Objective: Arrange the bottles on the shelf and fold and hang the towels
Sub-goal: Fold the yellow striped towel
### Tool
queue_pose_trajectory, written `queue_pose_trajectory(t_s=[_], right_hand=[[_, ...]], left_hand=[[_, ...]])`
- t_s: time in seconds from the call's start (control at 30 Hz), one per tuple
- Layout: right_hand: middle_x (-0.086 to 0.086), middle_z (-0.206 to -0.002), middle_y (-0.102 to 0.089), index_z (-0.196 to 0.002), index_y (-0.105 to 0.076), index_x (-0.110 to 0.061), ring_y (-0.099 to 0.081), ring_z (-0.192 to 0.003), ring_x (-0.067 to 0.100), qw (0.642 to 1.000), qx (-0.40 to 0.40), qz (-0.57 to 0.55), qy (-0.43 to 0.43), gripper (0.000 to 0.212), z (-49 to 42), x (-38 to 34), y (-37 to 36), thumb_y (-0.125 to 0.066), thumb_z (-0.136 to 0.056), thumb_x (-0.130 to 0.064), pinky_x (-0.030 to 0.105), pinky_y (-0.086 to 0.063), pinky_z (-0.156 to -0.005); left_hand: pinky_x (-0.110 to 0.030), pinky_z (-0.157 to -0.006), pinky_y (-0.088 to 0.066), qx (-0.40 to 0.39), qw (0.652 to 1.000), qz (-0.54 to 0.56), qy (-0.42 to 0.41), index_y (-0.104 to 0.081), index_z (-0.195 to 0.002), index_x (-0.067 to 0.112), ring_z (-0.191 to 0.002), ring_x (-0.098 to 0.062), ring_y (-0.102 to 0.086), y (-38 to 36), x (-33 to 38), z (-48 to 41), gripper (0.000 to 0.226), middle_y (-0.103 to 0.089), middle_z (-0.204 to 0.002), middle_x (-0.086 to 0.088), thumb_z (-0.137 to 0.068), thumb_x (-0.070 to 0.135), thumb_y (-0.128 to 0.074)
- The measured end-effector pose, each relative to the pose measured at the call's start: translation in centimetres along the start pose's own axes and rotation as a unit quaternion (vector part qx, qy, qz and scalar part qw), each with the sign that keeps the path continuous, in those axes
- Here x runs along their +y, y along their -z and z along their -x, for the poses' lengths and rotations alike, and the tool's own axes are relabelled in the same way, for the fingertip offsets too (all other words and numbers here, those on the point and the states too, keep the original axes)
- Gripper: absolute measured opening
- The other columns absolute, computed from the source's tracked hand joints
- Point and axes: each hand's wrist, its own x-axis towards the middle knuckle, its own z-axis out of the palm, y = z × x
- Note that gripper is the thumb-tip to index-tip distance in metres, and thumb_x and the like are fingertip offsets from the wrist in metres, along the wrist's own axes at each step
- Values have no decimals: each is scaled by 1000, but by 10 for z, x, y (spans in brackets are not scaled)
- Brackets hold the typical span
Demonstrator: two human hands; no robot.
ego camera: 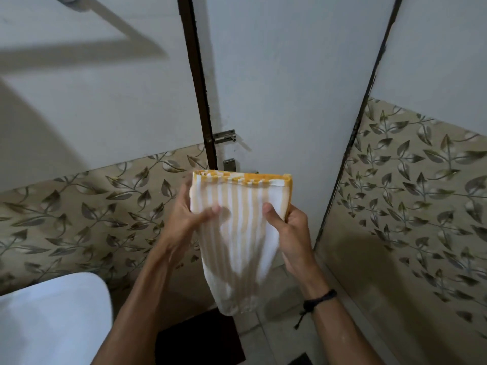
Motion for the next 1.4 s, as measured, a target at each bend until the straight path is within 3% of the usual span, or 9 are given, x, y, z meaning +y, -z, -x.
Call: queue_pose_trajectory(t_s=[0.07,0.27,0.47,0.63,0.77,0.9,1.07,1.2,1.4], right_hand=[[10,-101,-78,-100,-75,-10,-74,-97,23,999,-23,-1,27,16,-5,-12,-4,-69,-92,-23,33,-60,-84],[-8,-89,-79,-97,-72,-17,-74,-84,10,987,-100,109,-61,33,-6,19,22,-79,-77,-42,23,-57,-70],[11,-100,-78,-99,-76,-9,-73,-91,23,994,-29,58,-84,15,-6,39,13,-73,-91,-22,34,-58,-80],[2,-106,-76,-104,-72,-25,-71,-104,22,991,-23,122,-53,23,-27,33,3,-64,-93,-44,50,-53,-101],[0,-118,-74,-122,-68,-22,-69,-114,16,997,-15,51,-61,28,-27,25,8,-61,-99,-37,42,-50,-106],[0,-119,-74,-124,-65,-23,-70,-112,17,997,-21,11,-79,36,-27,7,21,-66,-93,-41,38,-55,-97],[2,-105,-79,-114,-71,-10,-73,-104,22,985,-15,52,-163,34,1,29,50,-67,-92,-35,21,-57,-76],[10,-105,-78,-109,-74,-9,-73,-100,25,993,11,7,-121,17,0,32,46,-64,-96,-14,30,-58,-85],[3,-107,-78,-110,-72,-13,-74,-101,20,987,-48,44,-146,26,8,38,44,-73,-86,-1,21,-58,-80]], left_hand=[[-42,-89,-59,-49,994,-68,72,-65,-124,20,-108,-25,-73,10,-19,7,92,-77,-116,-2,-44,48,-99],[-54,-91,-57,33,999,2,23,-80,-97,12,-102,-39,-73,7,-40,3,23,-77,-107,-17,-76,20,-85],[-36,-80,-61,-59,989,-27,133,-66,-125,10,-103,-29,-74,20,-56,4,100,-76,-115,-11,-41,55,-98],[-36,-82,-60,-133,973,71,177,-69,-120,1,-100,-32,-73,29,-80,10,80,-69,-121,-29,-52,31,-101],[-40,-91,-60,-146,977,-32,154,-59,-129,15,-113,-29,-71,18,-88,12,79,-74,-121,-8,-59,22,-96],[-55,-101,-53,-74,985,-81,134,-77,-104,5,-98,-31,-75,1,-97,16,28,-79,-104,-14,-81,19,-82],[-43,-80,-58,-39,992,-36,119,-76,-108,8,-91,-32,-75,-7,-81,4,32,-78,-103,-16,-88,33,-75],[-26,-73,-59,-58,991,-69,102,-63,-125,18,-98,-19,-75,-2,-73,3,39,-77,-109,-1,-89,8,-74],[-40,-80,-63,10,998,-46,42,-51,-139,19,-104,-29,-73,4,-65,4,62,-72,-118,-8,-85,-5,-73]])
